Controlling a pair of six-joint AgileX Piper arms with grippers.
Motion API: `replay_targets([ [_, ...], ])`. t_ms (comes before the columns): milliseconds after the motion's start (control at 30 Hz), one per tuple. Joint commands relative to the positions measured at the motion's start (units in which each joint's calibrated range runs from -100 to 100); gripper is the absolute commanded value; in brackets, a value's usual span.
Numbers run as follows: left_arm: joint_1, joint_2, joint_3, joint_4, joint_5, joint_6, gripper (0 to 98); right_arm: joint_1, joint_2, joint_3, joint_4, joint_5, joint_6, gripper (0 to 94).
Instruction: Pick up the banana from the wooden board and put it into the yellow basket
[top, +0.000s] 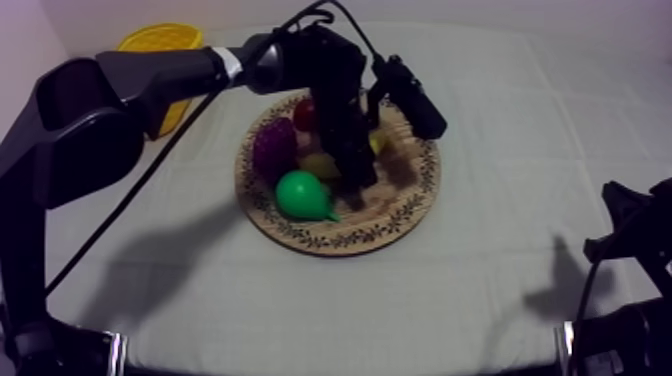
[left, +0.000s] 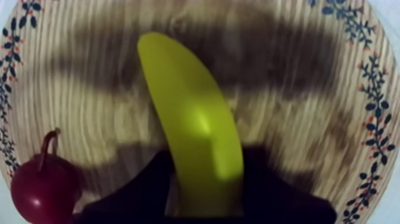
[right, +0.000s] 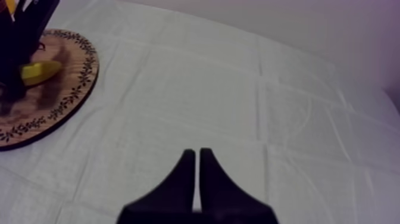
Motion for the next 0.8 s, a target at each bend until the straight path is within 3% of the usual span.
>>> replay_targets([
  [0,0.0,0.3,-0.1,-0.22,-0.2,0.2,37.8,0.0,0.0,0.0,0.0,0.0,0.0,0.4],
  [300,0.5,0.4,0.0,-1.32,-0.3,1.4,21.1,0.0,0.0,0.0,0.0,0.0,0.0,0.4],
  [767,0.9,-9.4,8.2,-0.93,-6.5,1.9,16.9,0.0,0.0,0.0,0.0,0.0,0.0,0.4],
])
